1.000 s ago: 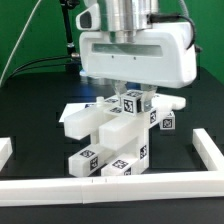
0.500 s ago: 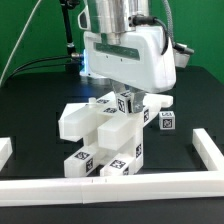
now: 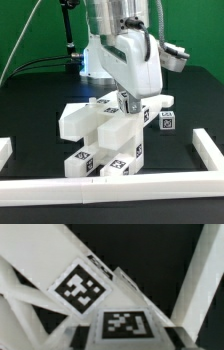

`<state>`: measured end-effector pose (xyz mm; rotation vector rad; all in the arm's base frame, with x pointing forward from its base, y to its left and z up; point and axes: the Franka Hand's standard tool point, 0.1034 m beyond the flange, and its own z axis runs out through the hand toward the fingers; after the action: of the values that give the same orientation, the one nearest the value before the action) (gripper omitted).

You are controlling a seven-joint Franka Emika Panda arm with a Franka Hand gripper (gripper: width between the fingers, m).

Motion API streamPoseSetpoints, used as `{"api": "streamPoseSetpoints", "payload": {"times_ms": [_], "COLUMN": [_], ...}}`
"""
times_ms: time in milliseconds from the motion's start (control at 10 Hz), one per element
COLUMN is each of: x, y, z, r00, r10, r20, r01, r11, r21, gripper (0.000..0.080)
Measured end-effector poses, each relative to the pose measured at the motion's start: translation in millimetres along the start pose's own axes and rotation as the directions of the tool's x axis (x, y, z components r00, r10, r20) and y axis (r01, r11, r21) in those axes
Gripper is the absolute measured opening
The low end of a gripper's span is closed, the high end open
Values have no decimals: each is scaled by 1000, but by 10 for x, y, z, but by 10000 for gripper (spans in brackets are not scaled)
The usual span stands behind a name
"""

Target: Assemble chair

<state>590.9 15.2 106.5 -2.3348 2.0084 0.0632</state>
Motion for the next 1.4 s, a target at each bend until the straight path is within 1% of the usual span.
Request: {"api": "streamPoseSetpoints", "payload": {"times_ms": [200, 400, 500, 600, 700, 800, 900, 1000, 1300, 1400], "x": [-3, -3, -6, -21, -38, -49, -81, -86, -65, -59], "y": [-1, -1, 5, 23, 25, 34, 63, 118, 115, 76], "z": [0, 0, 2, 8, 15, 30, 56, 62, 62, 8], "r00": [993, 993, 999, 999, 983, 941, 910, 906, 788, 683], "r10": [120, 117, 47, -43, -185, -338, -413, -422, -614, -729], "r20": [0, 0, 0, 6, 3, -12, -30, -40, -36, -38], "r01": [-120, -117, -47, 43, 185, 338, 413, 421, 614, 727], "r11": [993, 993, 999, 999, 983, 941, 911, 907, 789, 684], "r21": [0, 0, -3, -13, -17, -23, -20, -13, -25, -55], "gripper": [268, 268, 268, 454, 577, 577, 635, 635, 649, 649]}}
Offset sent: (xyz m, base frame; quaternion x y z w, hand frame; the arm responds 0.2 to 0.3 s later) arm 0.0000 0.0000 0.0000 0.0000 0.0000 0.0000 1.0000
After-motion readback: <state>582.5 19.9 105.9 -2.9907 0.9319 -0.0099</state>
